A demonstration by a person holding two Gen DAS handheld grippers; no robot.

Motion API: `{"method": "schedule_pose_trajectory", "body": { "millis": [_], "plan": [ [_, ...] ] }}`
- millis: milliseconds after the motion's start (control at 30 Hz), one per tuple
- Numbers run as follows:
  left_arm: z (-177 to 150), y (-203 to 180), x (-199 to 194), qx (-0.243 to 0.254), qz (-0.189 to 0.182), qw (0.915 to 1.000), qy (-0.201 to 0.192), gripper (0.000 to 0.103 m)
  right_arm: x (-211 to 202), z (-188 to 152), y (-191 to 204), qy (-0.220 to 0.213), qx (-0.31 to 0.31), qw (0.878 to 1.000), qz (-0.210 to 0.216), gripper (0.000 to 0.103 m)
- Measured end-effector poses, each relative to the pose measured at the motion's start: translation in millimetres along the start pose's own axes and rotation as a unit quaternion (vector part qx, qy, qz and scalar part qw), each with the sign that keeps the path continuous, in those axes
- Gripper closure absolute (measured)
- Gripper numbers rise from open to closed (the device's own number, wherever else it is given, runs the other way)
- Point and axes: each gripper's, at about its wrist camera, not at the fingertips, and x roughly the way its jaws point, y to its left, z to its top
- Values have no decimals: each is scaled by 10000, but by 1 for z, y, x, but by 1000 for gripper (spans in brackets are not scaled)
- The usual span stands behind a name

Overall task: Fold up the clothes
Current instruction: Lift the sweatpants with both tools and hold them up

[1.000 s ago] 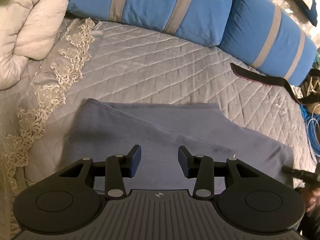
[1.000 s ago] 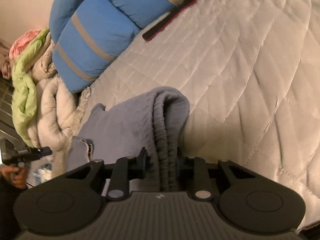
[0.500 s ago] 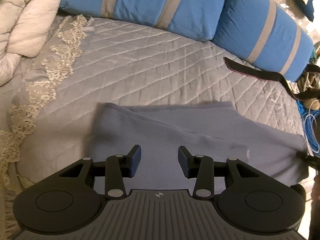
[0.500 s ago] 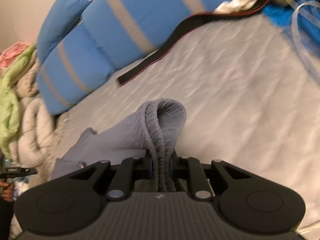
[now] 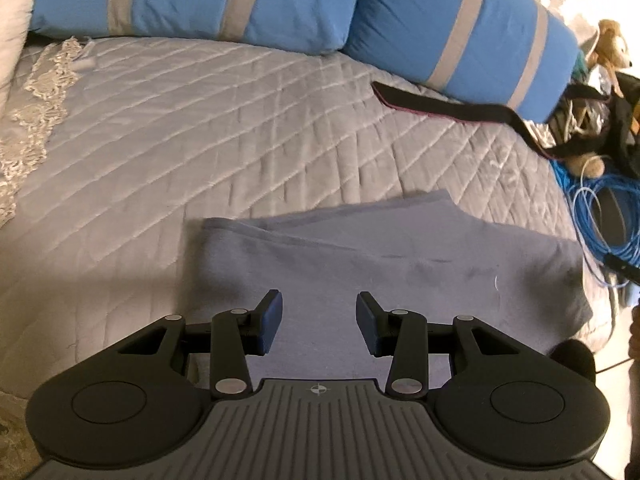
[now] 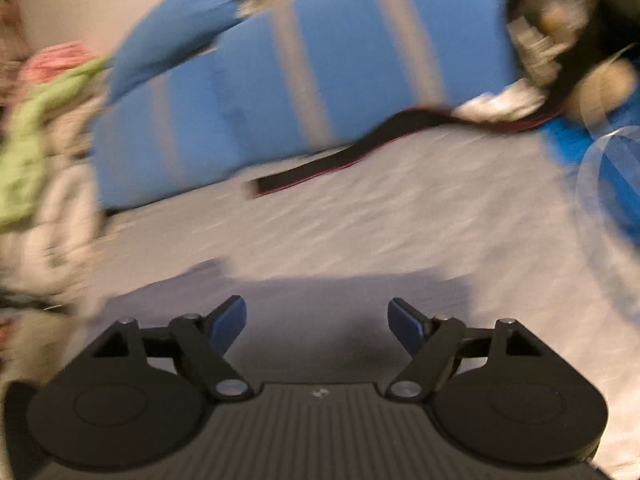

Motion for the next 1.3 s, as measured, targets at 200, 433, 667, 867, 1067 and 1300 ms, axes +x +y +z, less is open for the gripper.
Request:
{"method": "schedule_pose_trajectory", "body": {
  "millis": [200,433,667,867,1067,1300],
  "plan": [
    [-11,1,-2,-15,53,9997,-218,63,72,-25,26,857,799,9852,1254,17],
    [-45,-6,-32,465,541,9906,-1169,50,90,-78,131,395,-3280,9438,-79,17],
    [-69,-15,-55,1089,916,9757,-1667,28,107,-150,181,27,-6081,7887,-905,19],
    [-80,-19,-54,1288,1002,9736,-1596,25,116,-161,199,12,-6764,7246,-1321,29],
    [-94,-27,-49,1626,1111,9677,-1577,25,130,-174,205,92,-7418,6493,-1673,33],
    [-120,-50,-27,2301,1528,9483,-1564,25,143,-180,210,255,-7644,6249,-1569,87]
  ]
}}
